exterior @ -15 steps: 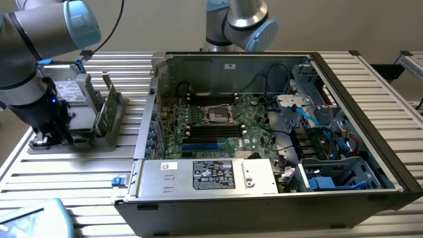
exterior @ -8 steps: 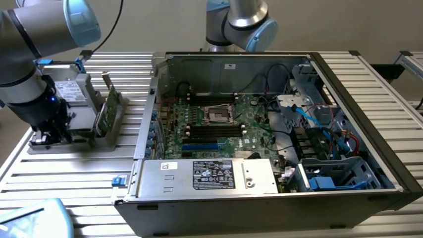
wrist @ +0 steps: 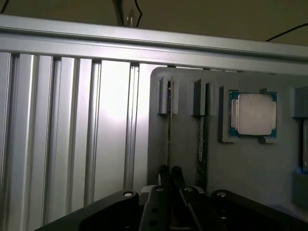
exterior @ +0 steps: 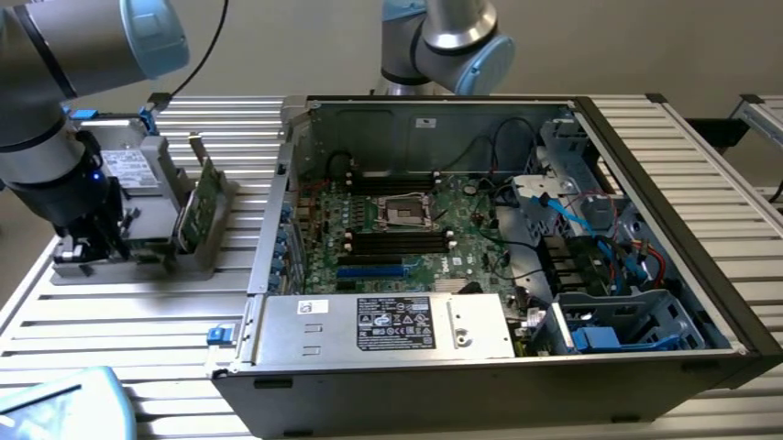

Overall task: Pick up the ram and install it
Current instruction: 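Pick up the ram and move it above insertion slot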

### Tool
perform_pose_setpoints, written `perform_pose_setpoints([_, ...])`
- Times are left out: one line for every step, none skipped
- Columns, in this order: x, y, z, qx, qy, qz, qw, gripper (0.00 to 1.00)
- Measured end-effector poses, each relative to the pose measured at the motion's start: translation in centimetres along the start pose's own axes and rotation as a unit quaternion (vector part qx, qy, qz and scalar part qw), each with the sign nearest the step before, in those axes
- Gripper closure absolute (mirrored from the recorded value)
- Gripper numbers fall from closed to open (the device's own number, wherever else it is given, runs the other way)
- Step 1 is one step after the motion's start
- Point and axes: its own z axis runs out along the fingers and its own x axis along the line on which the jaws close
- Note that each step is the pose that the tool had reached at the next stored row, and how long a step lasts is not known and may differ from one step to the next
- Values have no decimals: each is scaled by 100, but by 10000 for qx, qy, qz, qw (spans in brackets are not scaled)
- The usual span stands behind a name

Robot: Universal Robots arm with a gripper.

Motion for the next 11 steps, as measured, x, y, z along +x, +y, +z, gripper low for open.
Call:
perform_pose_setpoints([-1,-4,-14,-16,-1,2,10000,87])
perform_pose_setpoints([-2,-8,-27,-30,-2,3,10000,87])
perform_pose_setpoints([-3,-13,-40,-46,-2,5,10000,87])
perform_pose_setpoints([-4,-18,-53,-61,-3,7,10000,87])
perform_pose_setpoints([-5,-23,-65,-76,-4,8,10000,87])
perform_pose_setpoints([-6,-28,-78,-93,-5,10,10000,87])
perform_pose_setpoints([-7,-33,-91,-110,-6,12,9999,87])
perform_pose_setpoints([-9,-37,-106,-129,-6,14,9999,87])
perform_pose_setpoints([-10,-40,-124,-147,-7,15,9999,87])
perform_pose_setpoints([-12,-42,-143,-166,-8,18,9999,87])
perform_pose_setpoints([-15,-45,-169,-185,-9,19,9998,87])
